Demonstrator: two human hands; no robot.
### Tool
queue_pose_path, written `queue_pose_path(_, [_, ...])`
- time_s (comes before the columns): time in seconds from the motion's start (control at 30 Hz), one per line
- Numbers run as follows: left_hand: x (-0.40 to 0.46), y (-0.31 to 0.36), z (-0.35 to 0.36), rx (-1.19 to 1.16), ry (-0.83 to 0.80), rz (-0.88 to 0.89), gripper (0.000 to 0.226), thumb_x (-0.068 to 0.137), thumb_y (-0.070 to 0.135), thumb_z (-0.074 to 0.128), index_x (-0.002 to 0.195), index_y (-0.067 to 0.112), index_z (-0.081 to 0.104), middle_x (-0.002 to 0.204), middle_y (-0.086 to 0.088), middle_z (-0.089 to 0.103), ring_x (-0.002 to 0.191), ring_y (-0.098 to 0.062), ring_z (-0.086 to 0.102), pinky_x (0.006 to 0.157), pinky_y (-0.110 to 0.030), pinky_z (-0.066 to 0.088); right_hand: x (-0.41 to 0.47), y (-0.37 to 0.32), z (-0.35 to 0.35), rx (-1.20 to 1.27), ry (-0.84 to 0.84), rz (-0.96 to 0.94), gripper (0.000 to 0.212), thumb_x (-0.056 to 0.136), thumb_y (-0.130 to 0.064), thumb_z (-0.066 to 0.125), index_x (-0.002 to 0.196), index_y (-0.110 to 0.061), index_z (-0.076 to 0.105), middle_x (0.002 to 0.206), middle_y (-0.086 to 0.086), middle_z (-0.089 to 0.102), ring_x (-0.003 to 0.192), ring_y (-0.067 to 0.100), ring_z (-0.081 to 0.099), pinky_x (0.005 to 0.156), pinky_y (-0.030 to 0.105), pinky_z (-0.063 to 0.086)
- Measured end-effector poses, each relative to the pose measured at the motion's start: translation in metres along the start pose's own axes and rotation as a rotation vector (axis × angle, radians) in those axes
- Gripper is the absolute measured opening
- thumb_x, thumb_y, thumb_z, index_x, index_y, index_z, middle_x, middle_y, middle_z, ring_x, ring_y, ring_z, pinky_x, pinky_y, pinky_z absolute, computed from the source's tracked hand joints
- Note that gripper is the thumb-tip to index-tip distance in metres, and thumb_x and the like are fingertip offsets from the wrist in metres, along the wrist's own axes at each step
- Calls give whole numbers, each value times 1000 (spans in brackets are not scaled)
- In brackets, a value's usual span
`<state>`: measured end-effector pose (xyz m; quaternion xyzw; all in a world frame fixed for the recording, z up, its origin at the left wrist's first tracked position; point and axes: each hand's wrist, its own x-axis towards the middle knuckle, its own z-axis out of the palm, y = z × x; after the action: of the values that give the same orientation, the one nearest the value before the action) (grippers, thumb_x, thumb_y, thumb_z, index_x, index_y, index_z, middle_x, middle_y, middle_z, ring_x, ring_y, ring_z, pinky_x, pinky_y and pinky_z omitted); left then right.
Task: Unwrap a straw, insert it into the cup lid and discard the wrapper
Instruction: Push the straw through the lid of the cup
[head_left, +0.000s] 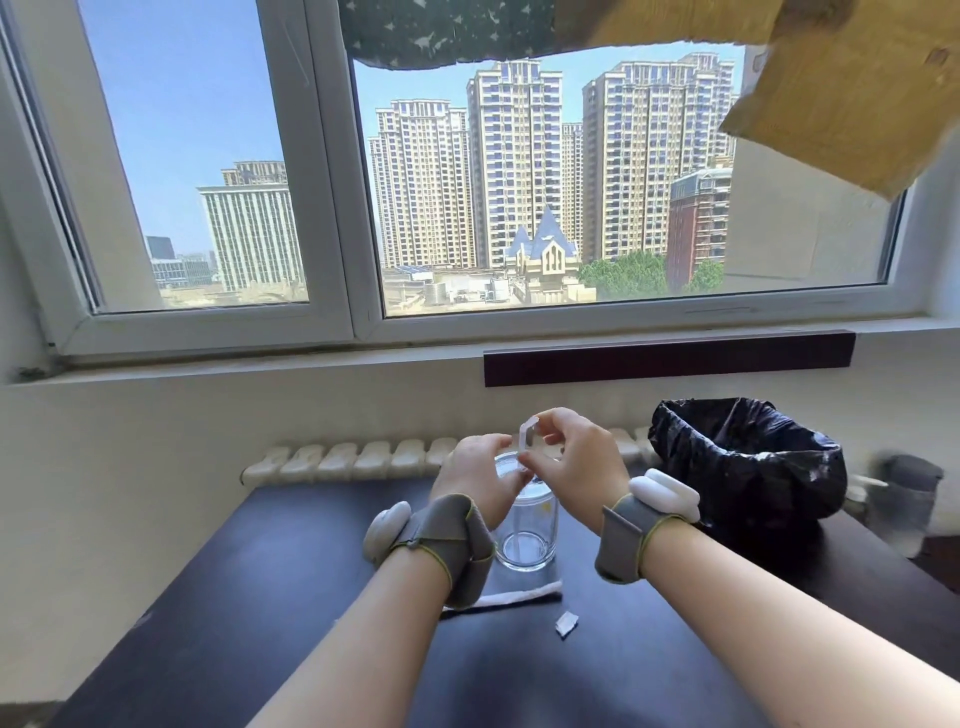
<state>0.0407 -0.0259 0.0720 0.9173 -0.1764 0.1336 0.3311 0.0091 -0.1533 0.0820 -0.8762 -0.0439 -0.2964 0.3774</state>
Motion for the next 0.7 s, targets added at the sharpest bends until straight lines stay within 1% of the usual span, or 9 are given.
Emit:
queue_pose_path(0.1, [0,-2,3,23,-55,-27,56,80,37,61,130,14,49,136,-8,51,130,-21,42,109,-31,32,-2,2,0,-17,-45,32,37,73,-27,70,107,-15,61,109,3,67,101,18,60,89,30,46])
queue_pose_path(0.17, [-1,-2,5,38,-81,-45,62,77,44,60,130,13,49,135,-10,50,129,-22,41,108,-31,32,-2,2,-2,-37,-81,50,43,74,-31,69,113,-15,59,116,3,65,108,20,57,93,30,43])
queue_pose_path(0.27, [-3,1,1,20,-151,-94,81,61,55,56,130,13,46,137,-10,45,131,-22,38,108,-31,32,-4,0,-5,-67,-164,85,51,76,-36,68,120,-15,54,126,4,58,117,21,50,97,29,37])
queue_pose_path(0.4, [-8,1,-1,-32,-253,-137,104,49,48,67,140,14,30,146,-10,30,136,-20,30,111,-27,28,-6,1,-6,-43,-257,141,65,75,-39,68,129,-12,45,135,8,48,125,20,43,99,24,32])
queue_pose_path(0.47, [-9,0,0,-58,-252,-148,105,51,41,75,141,15,27,146,-10,29,136,-21,32,108,-26,30,-7,4,-4,-5,-302,184,76,72,-39,71,134,-11,38,139,9,44,128,21,41,102,25,31])
queue_pose_path(0.53, [-9,-1,2,-66,-236,-150,97,57,31,81,138,15,30,142,-11,35,131,-21,39,103,-23,34,-9,6,-3,28,-344,228,89,66,-41,75,138,-12,31,142,9,42,128,21,42,105,27,33])
queue_pose_path(0.6, [-9,-3,3,-50,-227,-144,94,60,27,81,138,15,31,141,-12,40,128,-21,43,101,-23,37,-11,7,-2,50,-366,260,98,62,-42,78,140,-12,26,141,7,43,126,20,44,104,31,38])
queue_pose_path(0.63, [-9,-5,5,-43,-230,-140,95,61,26,80,140,14,29,142,-12,40,129,-21,43,101,-23,37,-12,8,-2,68,-368,276,100,60,-40,79,140,-12,25,136,5,46,121,19,48,101,33,42])
queue_pose_path(0.7, [-10,-5,6,-26,-220,-118,95,65,23,78,142,13,24,144,-13,39,132,-22,40,103,-23,34,-13,9,-1,146,-361,314,97,59,-33,81,137,-12,27,115,-3,55,103,13,55,86,30,50])
